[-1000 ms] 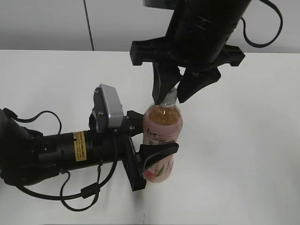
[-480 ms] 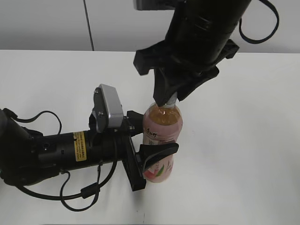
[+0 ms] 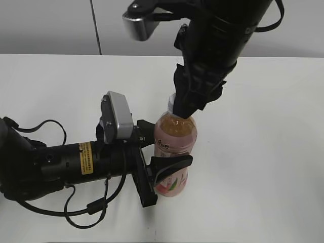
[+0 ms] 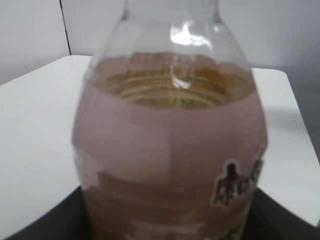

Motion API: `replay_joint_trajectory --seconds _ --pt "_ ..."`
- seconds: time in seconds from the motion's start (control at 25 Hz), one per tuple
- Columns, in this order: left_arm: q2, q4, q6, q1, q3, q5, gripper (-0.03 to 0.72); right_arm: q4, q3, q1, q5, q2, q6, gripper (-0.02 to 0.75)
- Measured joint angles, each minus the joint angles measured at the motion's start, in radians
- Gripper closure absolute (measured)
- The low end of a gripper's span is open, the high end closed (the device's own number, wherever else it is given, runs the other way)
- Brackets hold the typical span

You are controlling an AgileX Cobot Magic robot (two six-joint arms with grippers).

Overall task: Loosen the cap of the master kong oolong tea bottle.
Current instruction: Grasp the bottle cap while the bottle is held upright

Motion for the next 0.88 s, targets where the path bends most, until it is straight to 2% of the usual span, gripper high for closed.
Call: replay_joint_trajectory --seconds 0.52,0.68,0.88 --pt "0.000 0.001 0.039 0.000 0.000 -0.001 0.294 -0.001 0.000 0.000 0.000 -0.002 -0.487 0.458" --pt "0.000 0.004 0.041 0.000 0.001 -0.002 0.294 0.013 0.000 0.000 0.000 -0.002 -0.515 0.458" --pt "0.000 0.006 0.043 0.000 0.001 -0.003 0.294 0.017 0.000 0.000 0.000 -0.002 -0.405 0.441"
